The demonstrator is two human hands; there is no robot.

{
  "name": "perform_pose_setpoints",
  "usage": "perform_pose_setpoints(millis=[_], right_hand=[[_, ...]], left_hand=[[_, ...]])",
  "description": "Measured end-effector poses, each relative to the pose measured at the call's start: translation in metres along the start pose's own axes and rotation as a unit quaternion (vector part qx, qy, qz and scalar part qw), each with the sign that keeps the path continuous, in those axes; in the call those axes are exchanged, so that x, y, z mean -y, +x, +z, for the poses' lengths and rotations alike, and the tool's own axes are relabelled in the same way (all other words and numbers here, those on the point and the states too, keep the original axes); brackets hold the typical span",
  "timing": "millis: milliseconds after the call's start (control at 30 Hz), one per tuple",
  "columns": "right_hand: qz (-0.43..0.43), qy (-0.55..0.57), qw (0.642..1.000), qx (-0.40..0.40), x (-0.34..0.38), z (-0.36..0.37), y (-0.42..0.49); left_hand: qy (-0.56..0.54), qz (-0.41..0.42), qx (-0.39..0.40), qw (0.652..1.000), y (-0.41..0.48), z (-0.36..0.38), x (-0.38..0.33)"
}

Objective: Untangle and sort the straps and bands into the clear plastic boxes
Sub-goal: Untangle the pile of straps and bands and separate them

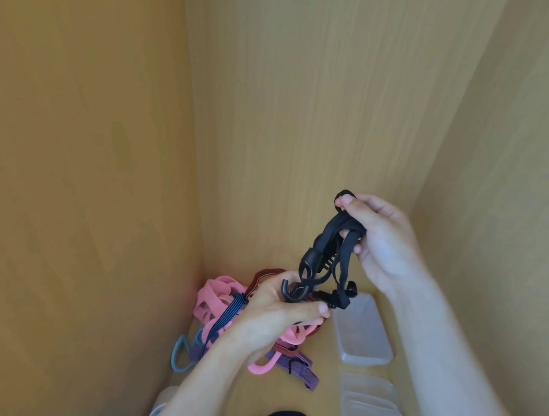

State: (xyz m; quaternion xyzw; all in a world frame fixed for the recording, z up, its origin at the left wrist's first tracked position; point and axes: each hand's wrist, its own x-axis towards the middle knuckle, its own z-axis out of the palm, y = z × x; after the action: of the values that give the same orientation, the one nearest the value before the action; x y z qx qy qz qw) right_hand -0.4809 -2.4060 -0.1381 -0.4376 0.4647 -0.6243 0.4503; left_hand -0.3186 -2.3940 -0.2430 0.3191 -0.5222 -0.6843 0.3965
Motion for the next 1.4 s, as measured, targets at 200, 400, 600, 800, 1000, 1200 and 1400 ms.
perform_pose_setpoints(millis=[200,400,600,800,1000,1200,1400], right_hand=[[0.008,-0.011,1.0,-0.007,-0.006,-0.007,-0.001],[0.043,-0.038,0.997,-0.055,-0.021,-0.018,-0.003],[0.089,-0.068,0.992,-0.051,-0.049,-0.026,-0.011],[0.072,-0.143,0.987,-0.031,-0.064,-0.021,-0.023],[-0.122,-0.242,0.96,-0.073,-0.066,-0.009,-0.032],[-0.164,-0.437,0.877,0.112,-0.06,0.011,-0.048],[-0.087,-0.378,0.915,0.106,-0.079,0.018,-0.043]], left_hand=[[-0.069,-0.001,-0.022,0.997,0.001,-0.005,-0.005],[-0.022,-0.003,-0.099,0.995,-0.002,-0.025,-0.022],[0.088,0.026,-0.137,0.986,0.0,-0.046,-0.042],[0.026,0.025,-0.127,0.991,-0.005,-0.05,-0.043],[0.016,0.019,-0.113,0.993,-0.012,-0.048,-0.043],[0.088,0.028,-0.111,0.99,-0.012,-0.045,-0.049],[0.144,0.034,-0.125,0.981,-0.018,-0.035,-0.061]])
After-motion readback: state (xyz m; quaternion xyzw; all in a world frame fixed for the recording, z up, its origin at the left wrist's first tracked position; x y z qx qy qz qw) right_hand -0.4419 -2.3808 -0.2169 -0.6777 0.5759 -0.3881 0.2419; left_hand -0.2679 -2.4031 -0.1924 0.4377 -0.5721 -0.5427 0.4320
